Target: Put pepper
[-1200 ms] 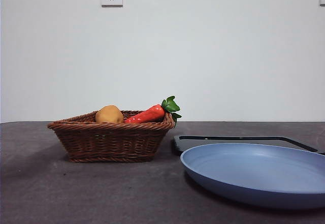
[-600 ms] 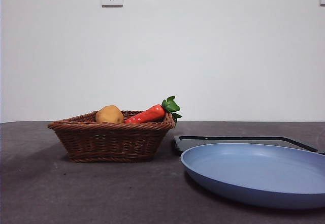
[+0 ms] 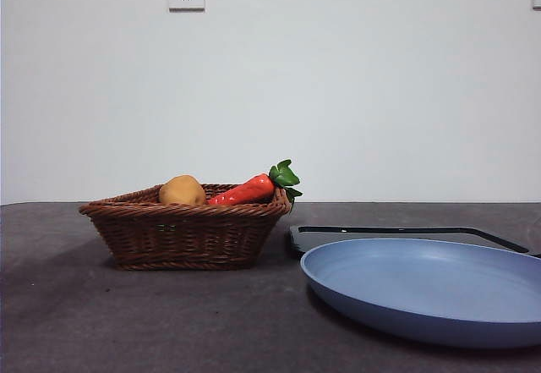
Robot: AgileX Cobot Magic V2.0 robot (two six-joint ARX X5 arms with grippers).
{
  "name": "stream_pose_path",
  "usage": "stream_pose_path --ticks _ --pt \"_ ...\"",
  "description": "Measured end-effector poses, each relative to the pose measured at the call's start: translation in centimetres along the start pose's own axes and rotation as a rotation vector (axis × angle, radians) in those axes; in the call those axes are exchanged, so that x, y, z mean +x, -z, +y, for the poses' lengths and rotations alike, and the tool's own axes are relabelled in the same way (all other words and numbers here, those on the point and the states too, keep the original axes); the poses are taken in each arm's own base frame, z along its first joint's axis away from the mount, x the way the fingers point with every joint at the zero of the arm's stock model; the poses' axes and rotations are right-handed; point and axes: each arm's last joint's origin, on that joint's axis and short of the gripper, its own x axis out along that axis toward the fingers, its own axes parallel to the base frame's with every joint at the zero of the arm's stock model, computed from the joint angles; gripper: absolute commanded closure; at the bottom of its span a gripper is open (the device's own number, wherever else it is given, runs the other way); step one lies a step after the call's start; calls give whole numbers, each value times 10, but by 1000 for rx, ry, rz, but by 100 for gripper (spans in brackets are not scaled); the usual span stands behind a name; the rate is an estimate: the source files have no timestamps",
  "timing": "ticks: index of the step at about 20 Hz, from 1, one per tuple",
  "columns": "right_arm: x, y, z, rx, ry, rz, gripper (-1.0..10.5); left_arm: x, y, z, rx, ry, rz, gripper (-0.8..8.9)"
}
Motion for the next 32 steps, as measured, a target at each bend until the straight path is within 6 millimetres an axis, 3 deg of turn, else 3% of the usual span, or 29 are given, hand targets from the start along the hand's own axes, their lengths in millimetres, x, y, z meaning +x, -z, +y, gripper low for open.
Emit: stream_pose_path --ticks 7,12,19,29,32 --pt "38 -26 -19 48 -9 97 622 0 0 0 0 0 0 463" --pt "92 -43 -45 107 -7 235 622 0 0 0 0 0 0 463" --pt "155 -44 -73 154 43 406 623 0 0 0 0 0 0 463" --pt "191 -39 -85 166 34 462 680 0 0 0 0 0 0 463" --pt "200 -36 -88 176 30 494 758 0 0 0 0 0 -1 463"
